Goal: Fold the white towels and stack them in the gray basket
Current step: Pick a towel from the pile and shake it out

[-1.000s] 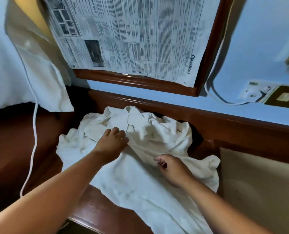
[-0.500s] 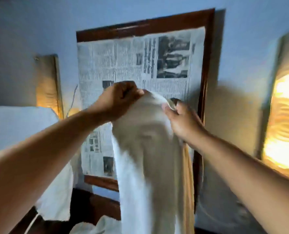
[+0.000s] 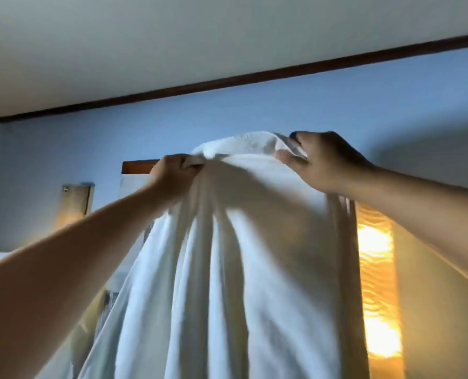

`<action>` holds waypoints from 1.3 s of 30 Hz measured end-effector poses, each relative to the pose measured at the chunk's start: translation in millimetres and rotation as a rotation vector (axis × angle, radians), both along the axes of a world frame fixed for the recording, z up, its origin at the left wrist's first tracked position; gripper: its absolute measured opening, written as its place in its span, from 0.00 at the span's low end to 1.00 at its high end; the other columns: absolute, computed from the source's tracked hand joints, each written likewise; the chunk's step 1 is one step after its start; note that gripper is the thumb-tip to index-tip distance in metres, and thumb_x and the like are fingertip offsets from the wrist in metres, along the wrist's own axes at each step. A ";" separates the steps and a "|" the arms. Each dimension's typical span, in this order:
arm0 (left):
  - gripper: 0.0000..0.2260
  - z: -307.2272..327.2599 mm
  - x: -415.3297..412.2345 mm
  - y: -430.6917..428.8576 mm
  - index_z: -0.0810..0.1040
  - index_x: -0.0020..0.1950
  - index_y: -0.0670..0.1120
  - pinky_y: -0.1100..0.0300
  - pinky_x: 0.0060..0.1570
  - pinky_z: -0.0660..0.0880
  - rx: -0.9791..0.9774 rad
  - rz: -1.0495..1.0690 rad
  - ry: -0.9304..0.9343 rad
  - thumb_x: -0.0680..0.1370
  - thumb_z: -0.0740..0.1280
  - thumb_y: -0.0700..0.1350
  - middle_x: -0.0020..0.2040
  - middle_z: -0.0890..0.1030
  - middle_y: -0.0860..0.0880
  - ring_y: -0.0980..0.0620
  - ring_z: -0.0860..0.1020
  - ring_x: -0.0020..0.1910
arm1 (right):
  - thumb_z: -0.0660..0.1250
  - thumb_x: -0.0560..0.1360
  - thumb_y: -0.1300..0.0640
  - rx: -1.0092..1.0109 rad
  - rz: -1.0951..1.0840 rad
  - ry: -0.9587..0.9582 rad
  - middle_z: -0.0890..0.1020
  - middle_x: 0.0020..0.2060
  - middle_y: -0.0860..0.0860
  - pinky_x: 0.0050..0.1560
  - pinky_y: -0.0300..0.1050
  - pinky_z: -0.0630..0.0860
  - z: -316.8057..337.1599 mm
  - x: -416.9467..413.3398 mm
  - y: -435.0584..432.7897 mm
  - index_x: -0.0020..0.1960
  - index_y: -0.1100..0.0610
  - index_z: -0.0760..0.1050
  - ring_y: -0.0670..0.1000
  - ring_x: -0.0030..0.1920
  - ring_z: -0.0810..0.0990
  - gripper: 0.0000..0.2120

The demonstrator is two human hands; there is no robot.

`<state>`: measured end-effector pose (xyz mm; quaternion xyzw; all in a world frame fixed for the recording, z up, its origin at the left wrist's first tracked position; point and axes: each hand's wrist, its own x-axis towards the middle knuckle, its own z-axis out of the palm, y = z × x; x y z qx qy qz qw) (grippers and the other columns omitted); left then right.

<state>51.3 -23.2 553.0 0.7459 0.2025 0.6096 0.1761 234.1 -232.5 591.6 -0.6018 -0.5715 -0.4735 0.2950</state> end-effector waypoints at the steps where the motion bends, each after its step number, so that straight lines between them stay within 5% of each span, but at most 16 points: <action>1: 0.11 13.3 3.1 -18.0 0.83 0.44 0.51 0.59 0.31 0.67 0.011 0.023 -0.030 0.80 0.67 0.54 0.33 0.78 0.50 0.48 0.75 0.32 | 0.60 0.80 0.39 -0.023 -0.010 -0.019 0.74 0.30 0.49 0.35 0.49 0.68 -3.6 3.9 -13.1 0.37 0.53 0.66 0.53 0.34 0.73 0.20; 6: 0.18 60.6 31.1 -105.7 0.76 0.37 0.46 0.58 0.30 0.65 0.054 0.011 -0.100 0.80 0.65 0.57 0.30 0.72 0.51 0.49 0.71 0.31 | 0.59 0.81 0.40 0.038 -0.008 -0.057 0.74 0.31 0.50 0.36 0.50 0.65 -4.4 24.9 -83.7 0.39 0.55 0.70 0.57 0.36 0.75 0.20; 12: 0.16 73.8 45.5 -204.8 0.81 0.44 0.48 0.62 0.27 0.66 0.153 -0.118 -0.055 0.80 0.64 0.59 0.32 0.76 0.52 0.52 0.75 0.30 | 0.59 0.81 0.41 0.070 -0.117 -0.050 0.76 0.32 0.51 0.36 0.46 0.64 -6.9 23.1 -175.2 0.43 0.58 0.75 0.54 0.35 0.75 0.20; 16: 0.24 61.5 51.0 -272.0 0.66 0.32 0.50 0.69 0.20 0.55 0.188 -0.245 -0.028 0.81 0.58 0.65 0.22 0.63 0.55 0.54 0.62 0.18 | 0.58 0.80 0.38 0.091 -0.085 0.015 0.76 0.31 0.49 0.31 0.38 0.66 -19.8 6.5 -243.9 0.40 0.55 0.73 0.45 0.33 0.75 0.22; 23: 0.24 0.8 65.4 -361.5 0.58 0.32 0.46 0.61 0.25 0.54 0.440 -0.565 -0.023 0.82 0.63 0.54 0.28 0.58 0.54 0.54 0.55 0.28 | 0.61 0.78 0.45 0.124 -0.173 0.210 0.70 0.25 0.45 0.31 0.43 0.64 -54.1 -21.9 -347.6 0.34 0.56 0.67 0.46 0.27 0.67 0.19; 26: 0.18 -39.6 68.6 -401.1 0.66 0.33 0.45 0.65 0.25 0.58 0.347 -0.771 0.051 0.77 0.64 0.55 0.28 0.64 0.54 0.54 0.60 0.28 | 0.61 0.80 0.45 0.093 -0.210 0.255 0.65 0.27 0.46 0.32 0.44 0.62 -78.1 -32.9 -388.6 0.35 0.58 0.65 0.46 0.29 0.64 0.21; 29: 0.13 -78.1 62.6 -451.2 0.81 0.48 0.53 0.66 0.36 0.74 0.267 -1.000 0.214 0.74 0.66 0.61 0.39 0.83 0.58 0.59 0.79 0.36 | 0.62 0.80 0.40 0.075 -0.206 0.324 0.65 0.28 0.46 0.33 0.49 0.66 -107.9 -46.4 -434.6 0.35 0.58 0.65 0.45 0.30 0.66 0.25; 31: 0.15 -100.8 61.0 -480.2 0.82 0.50 0.49 0.56 0.42 0.75 0.227 -1.119 0.330 0.76 0.70 0.61 0.42 0.83 0.57 0.56 0.79 0.40 | 0.61 0.79 0.36 0.084 -0.144 0.377 0.65 0.28 0.46 0.33 0.50 0.67 -127.7 -54.9 -464.7 0.35 0.59 0.65 0.46 0.31 0.66 0.28; 34: 0.25 -134.2 62.2 -531.6 0.78 0.44 0.39 0.52 0.38 0.70 0.072 -1.222 0.507 0.73 0.71 0.63 0.35 0.77 0.42 0.51 0.73 0.35 | 0.62 0.81 0.41 0.117 -0.144 0.436 0.64 0.28 0.46 0.33 0.47 0.65 -161.7 -60.1 -518.3 0.34 0.57 0.65 0.44 0.30 0.65 0.25; 39: 0.11 -186.0 71.1 -624.0 0.85 0.45 0.42 0.57 0.38 0.78 -0.263 -1.419 0.537 0.74 0.73 0.50 0.41 0.86 0.41 0.46 0.84 0.38 | 0.61 0.79 0.36 0.221 -0.034 0.644 0.62 0.32 0.56 0.36 0.58 0.67 -231.8 -41.3 -604.0 0.36 0.60 0.63 0.49 0.34 0.64 0.29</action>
